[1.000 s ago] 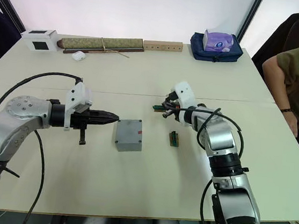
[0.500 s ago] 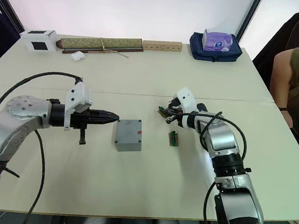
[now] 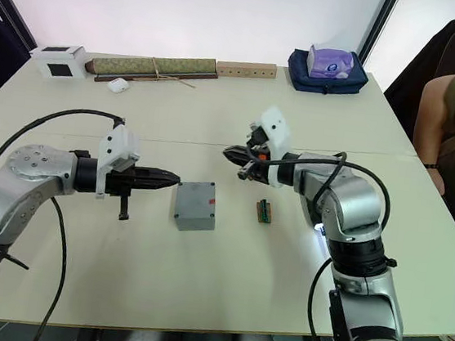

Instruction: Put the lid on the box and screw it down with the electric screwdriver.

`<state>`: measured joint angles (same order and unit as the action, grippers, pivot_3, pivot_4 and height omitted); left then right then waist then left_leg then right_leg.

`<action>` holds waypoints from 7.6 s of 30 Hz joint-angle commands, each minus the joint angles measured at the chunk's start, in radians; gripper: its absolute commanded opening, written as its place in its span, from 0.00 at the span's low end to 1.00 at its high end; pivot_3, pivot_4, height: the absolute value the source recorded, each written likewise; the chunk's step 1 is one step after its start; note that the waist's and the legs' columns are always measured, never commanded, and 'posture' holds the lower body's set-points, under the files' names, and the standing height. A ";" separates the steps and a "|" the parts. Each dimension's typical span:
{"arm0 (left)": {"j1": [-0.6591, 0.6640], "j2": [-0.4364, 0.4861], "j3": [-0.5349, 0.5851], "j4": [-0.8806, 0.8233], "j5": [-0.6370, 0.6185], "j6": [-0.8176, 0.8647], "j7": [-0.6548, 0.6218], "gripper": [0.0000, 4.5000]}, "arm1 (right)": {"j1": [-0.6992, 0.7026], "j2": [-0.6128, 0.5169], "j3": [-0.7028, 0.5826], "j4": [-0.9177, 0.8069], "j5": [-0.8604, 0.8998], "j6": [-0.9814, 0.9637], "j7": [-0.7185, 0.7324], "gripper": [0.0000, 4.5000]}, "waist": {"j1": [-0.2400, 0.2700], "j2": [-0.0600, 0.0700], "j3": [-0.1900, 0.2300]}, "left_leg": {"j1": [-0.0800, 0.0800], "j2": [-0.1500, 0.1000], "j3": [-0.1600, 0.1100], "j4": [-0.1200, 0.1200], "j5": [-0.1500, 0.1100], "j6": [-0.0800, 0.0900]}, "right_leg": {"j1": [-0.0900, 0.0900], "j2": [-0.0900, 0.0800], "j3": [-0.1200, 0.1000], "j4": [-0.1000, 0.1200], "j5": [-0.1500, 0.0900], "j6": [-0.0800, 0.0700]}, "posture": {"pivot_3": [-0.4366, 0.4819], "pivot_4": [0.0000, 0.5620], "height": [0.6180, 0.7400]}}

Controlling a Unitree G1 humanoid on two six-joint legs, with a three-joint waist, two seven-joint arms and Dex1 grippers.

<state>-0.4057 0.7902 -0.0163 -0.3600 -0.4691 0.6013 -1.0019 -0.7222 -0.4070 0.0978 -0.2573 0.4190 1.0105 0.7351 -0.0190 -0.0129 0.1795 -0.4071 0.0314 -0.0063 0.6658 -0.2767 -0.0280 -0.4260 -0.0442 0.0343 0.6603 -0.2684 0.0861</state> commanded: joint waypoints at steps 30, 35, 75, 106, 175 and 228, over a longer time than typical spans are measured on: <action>0.027 0.020 0.034 -0.050 -0.031 0.003 0.019 0.00 | 0.094 0.031 0.133 0.048 -0.058 -0.120 -0.069 0.01 | 0.000 0.000 0.000 | 0.000 0.000 0.000 0.000 0.000 0.000 | 0.000 0.000 0.000 0.000 0.000 0.000 | 0.48 0.27 1.00; 0.023 0.019 0.030 -0.049 -0.031 0.003 0.020 0.00 | 0.101 0.037 0.136 0.045 -0.058 -0.118 -0.071 0.01 | 0.000 0.000 0.000 | 0.000 0.000 0.000 0.000 0.000 0.000 | 0.000 0.000 0.000 0.000 0.000 0.000 | 0.48 0.27 1.00; -0.007 -0.027 0.001 -0.061 -0.052 0.001 0.021 0.00 | 0.015 -0.146 -0.040 -0.047 0.030 0.068 -0.037 0.99 | 0.003 0.000 0.000 | 0.000 0.000 0.000 0.000 0.000 0.000 | 0.000 0.000 0.000 0.000 0.000 0.000 | 0.48 0.27 1.00; -0.064 -0.123 -0.048 -0.099 -0.062 -0.048 0.040 0.00 | -0.365 -0.418 0.515 0.609 -0.078 0.477 0.144 0.77 | -0.001 -0.001 0.000 | 0.000 -0.001 0.002 0.000 0.000 0.000 | 0.000 0.000 0.002 -0.003 0.000 0.000 | 0.48 0.27 1.00; -0.011 -0.124 -0.159 0.187 0.173 -0.186 -0.033 0.00 | 0.287 0.251 0.031 -0.014 -0.092 -0.725 -0.190 0.41 | 0.000 0.002 0.002 | 0.000 0.000 0.001 0.001 0.000 0.000 | -0.002 0.000 0.001 0.003 0.000 0.000 | 0.48 0.27 1.00; 0.012 -0.157 -0.154 0.184 0.162 -0.153 -0.044 0.00 | 0.132 0.162 -0.047 -0.092 0.041 -0.324 -0.224 0.41 | 0.002 -0.003 -0.020 | 0.032 0.000 0.000 -0.015 0.000 0.000 | 0.029 -0.001 0.003 -0.013 -0.004 -0.007 | 0.48 0.27 1.00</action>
<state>-0.3949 0.6299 -0.1790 -0.1475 -0.2946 0.4372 -1.0402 -0.5462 -0.2494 0.0914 -0.2729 0.4043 0.6467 0.5263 -0.0174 -0.0154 0.1594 -0.3774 0.0317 -0.0061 0.6505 -0.2770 -0.0279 -0.3995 -0.0451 0.0378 0.6477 -0.2727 0.0794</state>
